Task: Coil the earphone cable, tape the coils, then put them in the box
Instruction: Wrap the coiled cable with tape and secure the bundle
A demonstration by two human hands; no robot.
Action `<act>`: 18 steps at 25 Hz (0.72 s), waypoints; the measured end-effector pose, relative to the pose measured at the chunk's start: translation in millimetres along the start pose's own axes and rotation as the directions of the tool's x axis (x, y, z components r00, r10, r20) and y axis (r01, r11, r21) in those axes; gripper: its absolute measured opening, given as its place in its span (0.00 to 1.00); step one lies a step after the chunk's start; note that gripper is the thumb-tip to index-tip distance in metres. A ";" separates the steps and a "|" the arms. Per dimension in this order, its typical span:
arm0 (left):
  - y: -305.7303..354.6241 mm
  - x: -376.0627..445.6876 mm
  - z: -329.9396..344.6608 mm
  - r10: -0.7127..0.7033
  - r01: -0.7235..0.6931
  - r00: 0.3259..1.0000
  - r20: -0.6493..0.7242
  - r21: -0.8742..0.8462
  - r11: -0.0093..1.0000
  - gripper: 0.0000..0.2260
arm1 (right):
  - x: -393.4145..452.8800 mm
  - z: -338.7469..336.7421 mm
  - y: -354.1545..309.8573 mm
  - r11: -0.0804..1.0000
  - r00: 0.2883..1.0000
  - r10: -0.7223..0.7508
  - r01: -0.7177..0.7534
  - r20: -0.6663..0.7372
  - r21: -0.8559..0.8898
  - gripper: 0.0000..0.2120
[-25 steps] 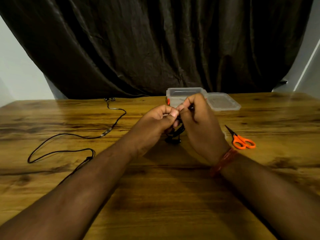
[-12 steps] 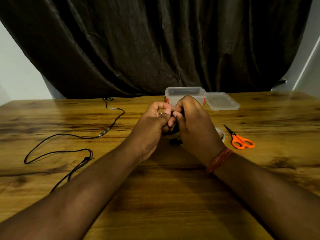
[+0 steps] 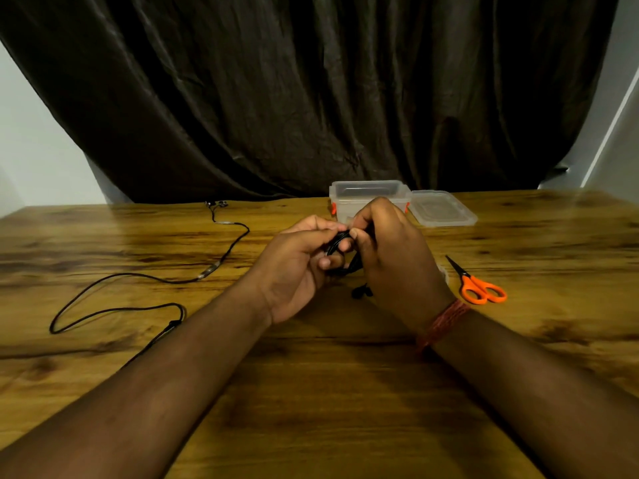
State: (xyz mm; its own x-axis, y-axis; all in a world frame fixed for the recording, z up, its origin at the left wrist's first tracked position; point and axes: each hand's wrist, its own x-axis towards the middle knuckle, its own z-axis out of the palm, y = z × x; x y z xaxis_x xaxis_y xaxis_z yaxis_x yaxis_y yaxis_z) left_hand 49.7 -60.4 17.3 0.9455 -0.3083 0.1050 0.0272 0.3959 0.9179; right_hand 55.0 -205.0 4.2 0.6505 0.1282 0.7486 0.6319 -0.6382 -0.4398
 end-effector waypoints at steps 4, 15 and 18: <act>0.2 1.0 0.5 -0.005 0.005 1.000 -0.009 0.027 1.000 0.06 | 0.1 -3.8 -0.8 1.000 1.000 -0.020 0.020 0.024 0.012 0.05; -0.2 -1.7 6.5 0.008 -0.004 0.999 -0.050 0.071 0.997 0.06 | 2.0 -12.0 2.5 1.000 0.994 -0.013 0.010 0.113 0.026 0.03; -1.0 -1.1 6.9 0.012 -0.004 0.998 -0.062 0.119 0.993 0.06 | 1.2 -11.1 2.3 0.999 0.995 -0.006 0.002 0.099 0.040 0.03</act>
State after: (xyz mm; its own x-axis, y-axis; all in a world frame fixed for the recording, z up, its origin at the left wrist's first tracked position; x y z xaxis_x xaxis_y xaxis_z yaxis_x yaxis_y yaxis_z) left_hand 46.4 -66.4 18.9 0.9639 -0.2497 0.0921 -0.0159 0.2912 0.9565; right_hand 52.5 -214.7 9.6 0.6853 0.2070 0.6982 0.6498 -0.6067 -0.4579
